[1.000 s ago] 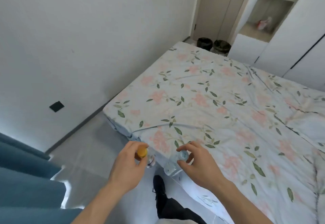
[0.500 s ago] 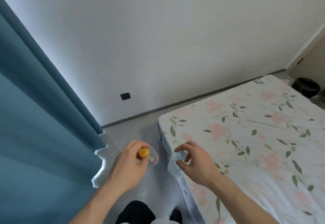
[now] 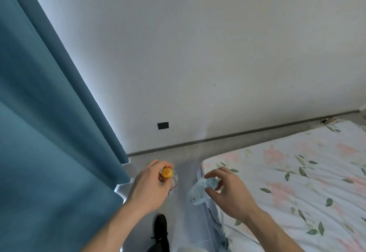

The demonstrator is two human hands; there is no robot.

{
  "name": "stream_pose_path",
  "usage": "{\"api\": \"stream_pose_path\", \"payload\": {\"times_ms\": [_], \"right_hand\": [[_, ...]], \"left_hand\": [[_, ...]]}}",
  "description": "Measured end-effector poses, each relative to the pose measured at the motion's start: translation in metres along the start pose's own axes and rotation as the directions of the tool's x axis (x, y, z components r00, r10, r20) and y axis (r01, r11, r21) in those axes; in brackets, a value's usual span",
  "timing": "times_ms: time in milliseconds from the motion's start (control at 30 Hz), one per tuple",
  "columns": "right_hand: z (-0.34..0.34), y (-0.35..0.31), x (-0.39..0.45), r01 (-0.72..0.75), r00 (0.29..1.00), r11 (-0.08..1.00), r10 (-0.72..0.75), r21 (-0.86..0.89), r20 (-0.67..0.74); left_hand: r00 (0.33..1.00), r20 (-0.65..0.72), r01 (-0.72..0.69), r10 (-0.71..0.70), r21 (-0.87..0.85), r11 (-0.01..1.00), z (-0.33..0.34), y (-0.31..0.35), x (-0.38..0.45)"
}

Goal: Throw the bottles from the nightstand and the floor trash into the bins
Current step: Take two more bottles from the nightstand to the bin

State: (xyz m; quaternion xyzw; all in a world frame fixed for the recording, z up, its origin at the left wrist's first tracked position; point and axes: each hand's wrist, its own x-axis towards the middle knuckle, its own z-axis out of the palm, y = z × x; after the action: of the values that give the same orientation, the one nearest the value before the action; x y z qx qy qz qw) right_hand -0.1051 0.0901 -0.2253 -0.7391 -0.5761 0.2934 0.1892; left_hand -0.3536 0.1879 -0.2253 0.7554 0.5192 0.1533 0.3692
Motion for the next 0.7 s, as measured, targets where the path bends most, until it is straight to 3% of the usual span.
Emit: {"api": "stream_pose_path", "payload": {"times_ms": [300, 700], "right_hand": [[-0.009, -0.024, 0.091, -0.098, 0.99, 0.994, 0.102, 0.044, -0.096], [-0.06, 0.004, 0.223, -0.2, 0.963, 0.975, 0.214, 0.099, -0.163]], "left_hand": [[0.99, 0.099, -0.106, 0.101, 0.053, 0.993, -0.048, -0.002, 0.121], [0.962, 0.184, -0.212, 0.199, 0.051, 0.976, -0.044, 0.037, 0.291]]}}
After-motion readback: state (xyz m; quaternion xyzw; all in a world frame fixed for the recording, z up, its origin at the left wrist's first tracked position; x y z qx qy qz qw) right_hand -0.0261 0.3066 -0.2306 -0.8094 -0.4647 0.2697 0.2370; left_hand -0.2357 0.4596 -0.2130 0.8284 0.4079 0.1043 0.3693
